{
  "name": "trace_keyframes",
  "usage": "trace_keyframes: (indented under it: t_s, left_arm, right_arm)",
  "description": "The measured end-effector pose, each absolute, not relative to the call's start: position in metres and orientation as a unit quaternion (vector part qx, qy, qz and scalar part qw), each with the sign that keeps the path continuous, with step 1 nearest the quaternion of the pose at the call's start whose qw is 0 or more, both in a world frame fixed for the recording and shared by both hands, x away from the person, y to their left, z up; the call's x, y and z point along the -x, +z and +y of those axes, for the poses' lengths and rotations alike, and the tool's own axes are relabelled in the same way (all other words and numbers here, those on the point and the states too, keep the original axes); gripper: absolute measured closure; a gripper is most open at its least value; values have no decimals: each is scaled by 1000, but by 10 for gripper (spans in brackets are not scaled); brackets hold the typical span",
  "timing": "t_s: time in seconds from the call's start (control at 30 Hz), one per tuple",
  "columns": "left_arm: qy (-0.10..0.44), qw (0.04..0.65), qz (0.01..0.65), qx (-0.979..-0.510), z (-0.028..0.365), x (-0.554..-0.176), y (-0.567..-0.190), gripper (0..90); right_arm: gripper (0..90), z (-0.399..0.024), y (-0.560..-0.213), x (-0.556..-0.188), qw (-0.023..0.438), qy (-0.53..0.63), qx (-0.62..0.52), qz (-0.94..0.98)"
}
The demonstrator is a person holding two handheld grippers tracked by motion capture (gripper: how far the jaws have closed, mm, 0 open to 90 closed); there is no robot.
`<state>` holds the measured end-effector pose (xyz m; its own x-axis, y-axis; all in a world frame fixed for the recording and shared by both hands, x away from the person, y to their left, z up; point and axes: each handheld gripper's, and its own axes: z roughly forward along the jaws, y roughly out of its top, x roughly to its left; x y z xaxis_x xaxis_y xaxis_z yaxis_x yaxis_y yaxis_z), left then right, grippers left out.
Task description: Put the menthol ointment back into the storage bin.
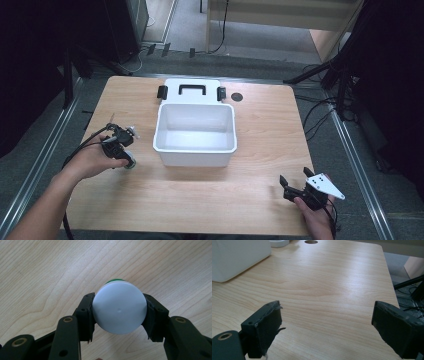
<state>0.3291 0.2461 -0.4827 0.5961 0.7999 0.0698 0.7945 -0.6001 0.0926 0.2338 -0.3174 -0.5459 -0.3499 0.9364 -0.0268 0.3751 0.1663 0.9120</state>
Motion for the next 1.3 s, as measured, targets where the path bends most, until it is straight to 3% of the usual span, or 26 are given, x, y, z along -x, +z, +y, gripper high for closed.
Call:
trace_keyframes:
  t_s: [1.3]
  left_arm:
    - [91,31,389,-916,222,-346,-370,509]
  right_arm:
    - [95,-317,-546,-234,313,442,-471,696]
